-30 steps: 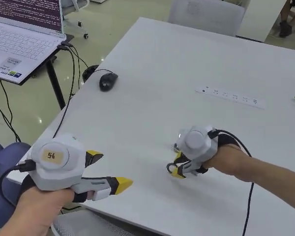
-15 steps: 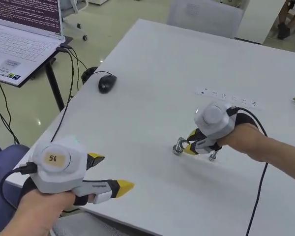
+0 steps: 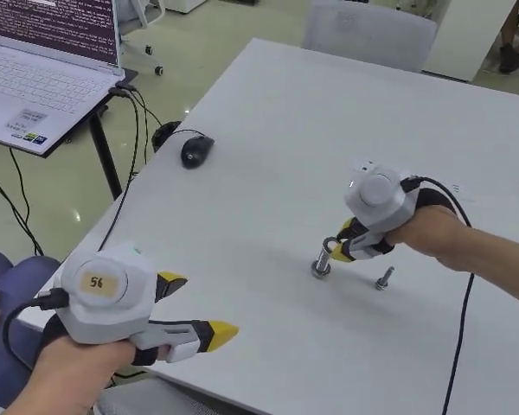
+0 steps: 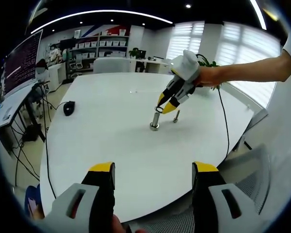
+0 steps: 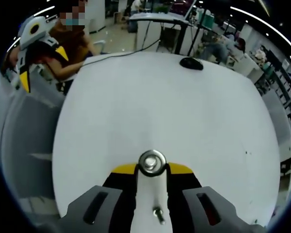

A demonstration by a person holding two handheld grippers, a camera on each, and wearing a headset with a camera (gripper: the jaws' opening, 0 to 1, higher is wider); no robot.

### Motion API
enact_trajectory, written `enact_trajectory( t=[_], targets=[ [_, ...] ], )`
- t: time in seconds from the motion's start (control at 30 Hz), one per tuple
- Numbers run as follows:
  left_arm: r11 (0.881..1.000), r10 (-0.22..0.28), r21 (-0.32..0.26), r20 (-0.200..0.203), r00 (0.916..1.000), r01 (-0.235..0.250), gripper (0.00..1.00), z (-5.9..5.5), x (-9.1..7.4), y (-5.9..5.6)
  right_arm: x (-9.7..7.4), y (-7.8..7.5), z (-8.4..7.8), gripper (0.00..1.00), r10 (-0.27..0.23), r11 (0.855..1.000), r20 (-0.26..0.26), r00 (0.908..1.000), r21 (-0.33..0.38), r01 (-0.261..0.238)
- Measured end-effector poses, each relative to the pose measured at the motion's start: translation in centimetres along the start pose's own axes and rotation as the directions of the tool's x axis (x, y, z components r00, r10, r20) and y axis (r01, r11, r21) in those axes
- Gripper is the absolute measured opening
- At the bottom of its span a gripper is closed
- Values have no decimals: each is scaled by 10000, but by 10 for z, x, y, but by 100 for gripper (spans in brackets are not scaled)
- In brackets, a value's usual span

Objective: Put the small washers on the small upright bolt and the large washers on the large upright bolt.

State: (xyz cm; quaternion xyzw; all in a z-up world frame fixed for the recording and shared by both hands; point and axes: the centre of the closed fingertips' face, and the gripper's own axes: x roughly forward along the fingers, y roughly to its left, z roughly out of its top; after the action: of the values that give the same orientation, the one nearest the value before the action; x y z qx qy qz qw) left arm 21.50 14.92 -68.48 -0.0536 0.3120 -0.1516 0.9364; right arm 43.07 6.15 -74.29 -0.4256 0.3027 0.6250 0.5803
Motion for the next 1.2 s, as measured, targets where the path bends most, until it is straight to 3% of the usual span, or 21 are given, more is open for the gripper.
enact_trajectory(
  t=[1.2],
  targets=[
    [9996, 185, -201, -57, 9998, -186, 64, -7, -7, 9, 36, 6, -12, 23, 489, 9988, -806, 9955, 111, -482]
  ],
)
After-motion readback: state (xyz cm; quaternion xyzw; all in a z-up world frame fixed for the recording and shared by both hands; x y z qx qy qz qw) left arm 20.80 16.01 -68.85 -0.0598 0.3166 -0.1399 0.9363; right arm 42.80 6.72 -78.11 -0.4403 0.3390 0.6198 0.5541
